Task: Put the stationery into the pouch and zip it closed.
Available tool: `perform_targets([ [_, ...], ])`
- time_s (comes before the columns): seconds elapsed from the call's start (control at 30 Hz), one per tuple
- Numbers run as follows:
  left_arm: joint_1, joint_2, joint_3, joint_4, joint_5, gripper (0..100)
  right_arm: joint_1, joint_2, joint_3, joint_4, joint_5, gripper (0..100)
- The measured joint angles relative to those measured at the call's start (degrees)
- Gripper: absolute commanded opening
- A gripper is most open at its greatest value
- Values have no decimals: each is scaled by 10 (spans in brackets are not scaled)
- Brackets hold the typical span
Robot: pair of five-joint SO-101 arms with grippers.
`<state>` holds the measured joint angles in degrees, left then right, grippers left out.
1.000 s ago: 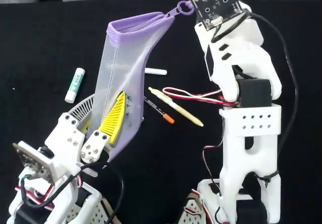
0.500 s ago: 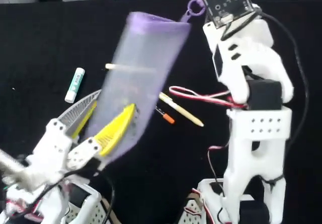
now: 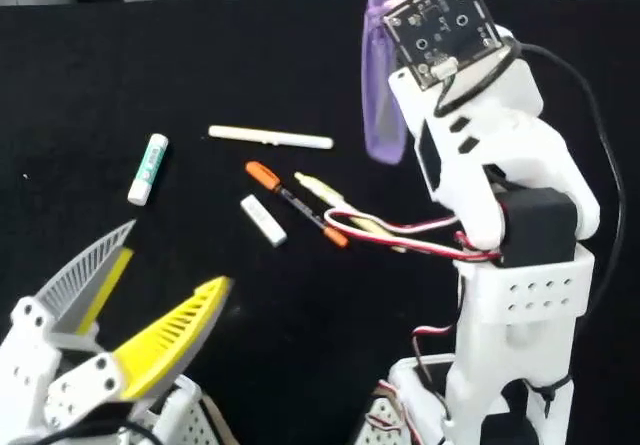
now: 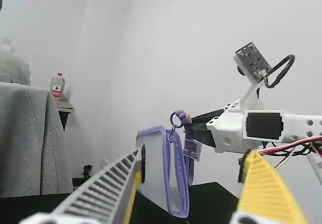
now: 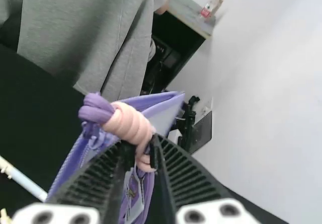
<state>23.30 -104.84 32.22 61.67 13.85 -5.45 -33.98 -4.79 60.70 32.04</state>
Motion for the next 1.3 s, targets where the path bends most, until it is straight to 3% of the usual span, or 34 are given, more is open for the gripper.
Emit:
perform_targets([
  [0.17,-70,-1,3,47,5,316,14,0,0,31,0,11],
  [0.3,-151,-1,92,54,14,318,20,0,3,33,-18,11],
  [0.47,-237,0,250,14,24,317,20,-21,32,33,-49,11],
  [0.63,-300,3,404,-84,25,315,20,-22,55,33,-62,11],
  [1.0,-309,10,633,-321,25,314,78,-58,63,56,-63,11],
  [1.17,-309,8,635,-339,25,318,97,-95,63,58,-63,11],
  [1.3,-246,8,635,-292,7,315,98,-108,63,71,-63,11],
])
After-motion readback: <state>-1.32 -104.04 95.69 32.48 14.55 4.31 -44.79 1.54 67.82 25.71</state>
